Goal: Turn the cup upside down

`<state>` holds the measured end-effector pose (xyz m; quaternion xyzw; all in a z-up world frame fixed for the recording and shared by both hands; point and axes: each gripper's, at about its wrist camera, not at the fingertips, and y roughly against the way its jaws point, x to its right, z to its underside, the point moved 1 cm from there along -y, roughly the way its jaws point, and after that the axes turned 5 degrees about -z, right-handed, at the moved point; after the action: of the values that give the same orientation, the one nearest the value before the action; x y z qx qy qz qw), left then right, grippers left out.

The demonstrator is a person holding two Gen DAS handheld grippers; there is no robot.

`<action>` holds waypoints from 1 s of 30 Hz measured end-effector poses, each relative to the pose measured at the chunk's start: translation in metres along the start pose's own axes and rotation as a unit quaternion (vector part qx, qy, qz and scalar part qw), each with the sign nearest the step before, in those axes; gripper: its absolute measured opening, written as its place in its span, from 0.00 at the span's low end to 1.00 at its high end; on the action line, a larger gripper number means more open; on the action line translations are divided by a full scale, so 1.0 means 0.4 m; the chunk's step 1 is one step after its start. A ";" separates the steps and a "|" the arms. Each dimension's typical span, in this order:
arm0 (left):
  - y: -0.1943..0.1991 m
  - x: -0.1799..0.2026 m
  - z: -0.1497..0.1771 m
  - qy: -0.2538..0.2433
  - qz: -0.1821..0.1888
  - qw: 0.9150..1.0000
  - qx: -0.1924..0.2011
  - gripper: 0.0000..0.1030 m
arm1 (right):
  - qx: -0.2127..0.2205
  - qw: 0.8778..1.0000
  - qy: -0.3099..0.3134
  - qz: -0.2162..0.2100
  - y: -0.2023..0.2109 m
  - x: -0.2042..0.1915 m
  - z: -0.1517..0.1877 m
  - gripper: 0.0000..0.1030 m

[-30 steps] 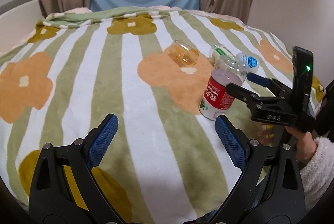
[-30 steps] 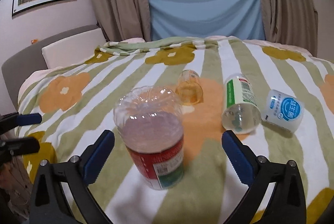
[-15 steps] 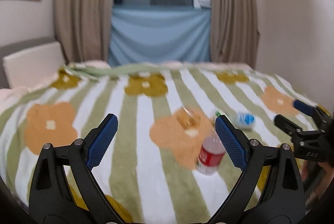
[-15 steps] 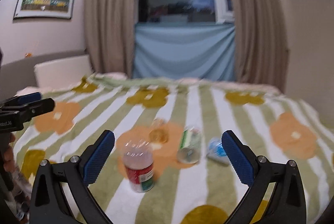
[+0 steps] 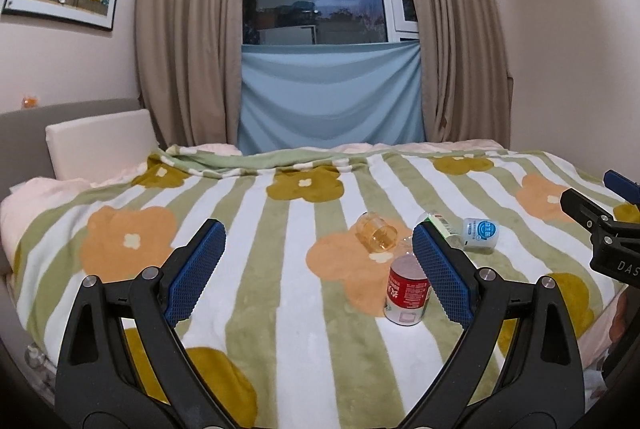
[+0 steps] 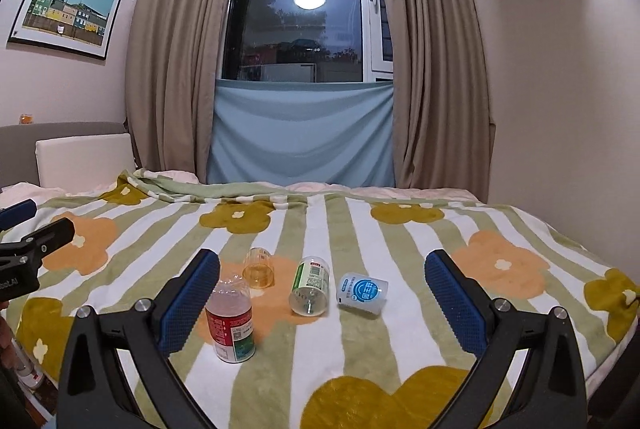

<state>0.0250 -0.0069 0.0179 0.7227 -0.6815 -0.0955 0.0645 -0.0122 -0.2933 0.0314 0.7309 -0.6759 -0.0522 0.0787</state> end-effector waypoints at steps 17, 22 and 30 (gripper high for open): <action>0.015 0.020 0.015 0.006 0.018 1.000 0.003 0.92 | -0.007 1.000 -0.016 0.005 0.007 0.013 0.003 0.99; 0.014 0.016 0.015 0.009 0.017 1.000 0.004 0.92 | -0.007 1.000 -0.016 0.006 0.005 0.012 0.004 0.99; 0.013 0.011 0.014 0.010 0.018 1.000 0.002 0.92 | -0.005 1.000 -0.017 0.006 0.004 0.011 0.004 0.99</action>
<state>0.0190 -0.0114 0.0132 0.7114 -0.6939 -0.0856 0.0713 -0.0138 -0.2977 0.0301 0.7257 -0.6810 -0.0673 0.0716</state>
